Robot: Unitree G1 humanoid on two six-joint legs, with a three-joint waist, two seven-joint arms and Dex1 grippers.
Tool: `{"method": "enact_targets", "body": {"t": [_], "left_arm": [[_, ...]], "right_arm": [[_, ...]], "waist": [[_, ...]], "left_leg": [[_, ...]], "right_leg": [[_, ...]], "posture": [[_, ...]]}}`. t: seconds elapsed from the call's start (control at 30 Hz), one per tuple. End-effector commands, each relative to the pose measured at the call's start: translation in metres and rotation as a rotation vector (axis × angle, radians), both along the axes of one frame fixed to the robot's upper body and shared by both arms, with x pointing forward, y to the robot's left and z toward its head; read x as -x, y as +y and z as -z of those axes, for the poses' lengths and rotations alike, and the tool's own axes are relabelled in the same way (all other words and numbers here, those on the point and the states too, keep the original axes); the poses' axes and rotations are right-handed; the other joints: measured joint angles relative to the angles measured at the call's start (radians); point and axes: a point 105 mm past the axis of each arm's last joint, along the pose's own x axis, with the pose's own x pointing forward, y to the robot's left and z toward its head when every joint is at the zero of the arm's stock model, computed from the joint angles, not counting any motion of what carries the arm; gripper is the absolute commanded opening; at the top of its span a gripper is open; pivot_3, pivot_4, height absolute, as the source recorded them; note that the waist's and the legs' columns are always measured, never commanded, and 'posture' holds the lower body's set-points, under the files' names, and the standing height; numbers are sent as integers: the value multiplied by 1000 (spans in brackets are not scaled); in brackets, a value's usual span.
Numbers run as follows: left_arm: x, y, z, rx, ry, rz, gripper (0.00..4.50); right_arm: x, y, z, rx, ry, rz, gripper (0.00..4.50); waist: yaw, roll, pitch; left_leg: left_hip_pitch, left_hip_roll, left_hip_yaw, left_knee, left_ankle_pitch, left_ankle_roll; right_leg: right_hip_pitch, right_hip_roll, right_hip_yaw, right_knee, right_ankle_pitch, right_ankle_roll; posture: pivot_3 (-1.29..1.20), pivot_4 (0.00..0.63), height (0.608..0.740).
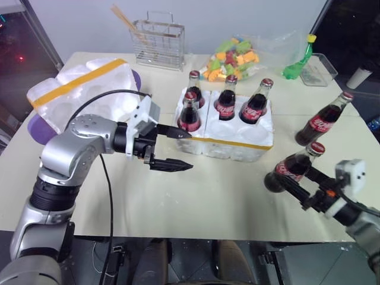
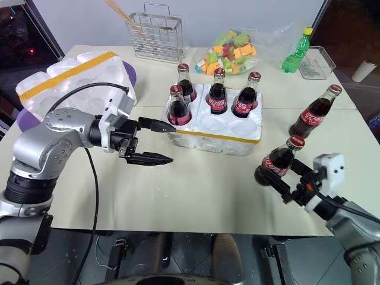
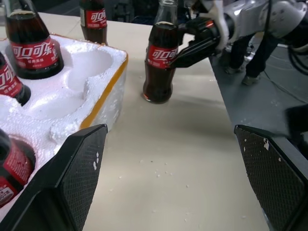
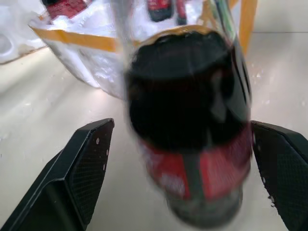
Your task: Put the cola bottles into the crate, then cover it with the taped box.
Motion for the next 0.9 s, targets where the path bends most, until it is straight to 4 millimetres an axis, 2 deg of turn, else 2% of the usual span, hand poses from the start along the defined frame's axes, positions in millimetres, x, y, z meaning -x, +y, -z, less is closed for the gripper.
{"method": "enact_targets", "body": {"t": [0.03, 0.13, 0.17, 0.37, 0.47, 0.57, 0.67, 0.73, 0.83, 0.9], "left_arm": [[-1, -2, -8, 10, -45, 0, 4475], [-3, -1, -10, 16, -50, -9, 4500], [-4, 0, -11, 18, -51, -18, 4500], [-10, 7, -11, 31, -53, -82, 4500], [-11, 12, -12, 50, -53, -128, 4500], [-12, 17, -13, 64, -57, -167, 4500], [-11, 19, -13, 69, -64, -189, 4500], [-11, 19, -14, 72, -66, -197, 4500], [-11, 21, -16, 77, -79, -211, 4500], [-11, 21, -17, 78, -87, -219, 4500]], "right_arm": [[-7, -1, -4, 20, -27, 2, 4245], [-4, 3, -14, 5, -63, -30, 3211], [0, 6, -23, 3, -85, -56, 2879], [16, 27, -82, 0, -201, -239, 2875], [8, 37, -126, 10, -304, -325, 2875], [-18, 49, -156, 27, -366, -352, 2875], [-51, 62, -165, 43, -367, -338, 2875], [-65, 69, -166, 39, -364, -341, 2875], [-87, 93, -152, 59, -324, -392, 2875], [-96, 104, -137, 88, -280, -421, 2875]], "waist": [[4, 0, 0], [3, 0, 0], [2, 0, 0], [-5, 4, 2], [-7, 4, 3], [-5, 4, 4], [-2, 3, 4], [2, 3, 4], [1, 3, 4], [-2, 3, 4]], "left_leg": [[0, 0, 0, 0, 0, 0], [-1, 0, 0, 0, 0, 0], [-1, 0, 0, 0, 0, 0], [-2, 0, 0, 0, 0, 0], [-1, 0, 0, 1, 0, 0], [-1, 0, 0, 0, 0, 0], [-3, 1, 0, 0, 0, 0], [-6, 1, -1, 0, 0, 0], [-16, 1, -1, 2, 0, 0], [-16, 0, -1, 2, 0, 0]], "right_leg": [[0, 0, 0, 0, 0, 0], [0, 0, 0, 0, 0, 0], [0, 0, 0, 0, 0, 0], [-2, 0, 1, 1, 0, 1], [-2, 1, 1, 2, 0, 0], [-3, 1, 1, 2, 0, 0], [-4, 2, 0, 1, 0, 0], [-6, 2, 0, 1, 0, 0], [-15, 2, 0, 3, 3, 4], [-17, 2, 0, 6, 3, 5]], "posture": [[0, 150, 739], [0, 150, 739], [0, 150, 739], [0, 150, 739], [0, 150, 739], [0, 150, 739], [0, 150, 739], [0, 150, 739], [0, 150, 739], [0, 150, 739]]}}
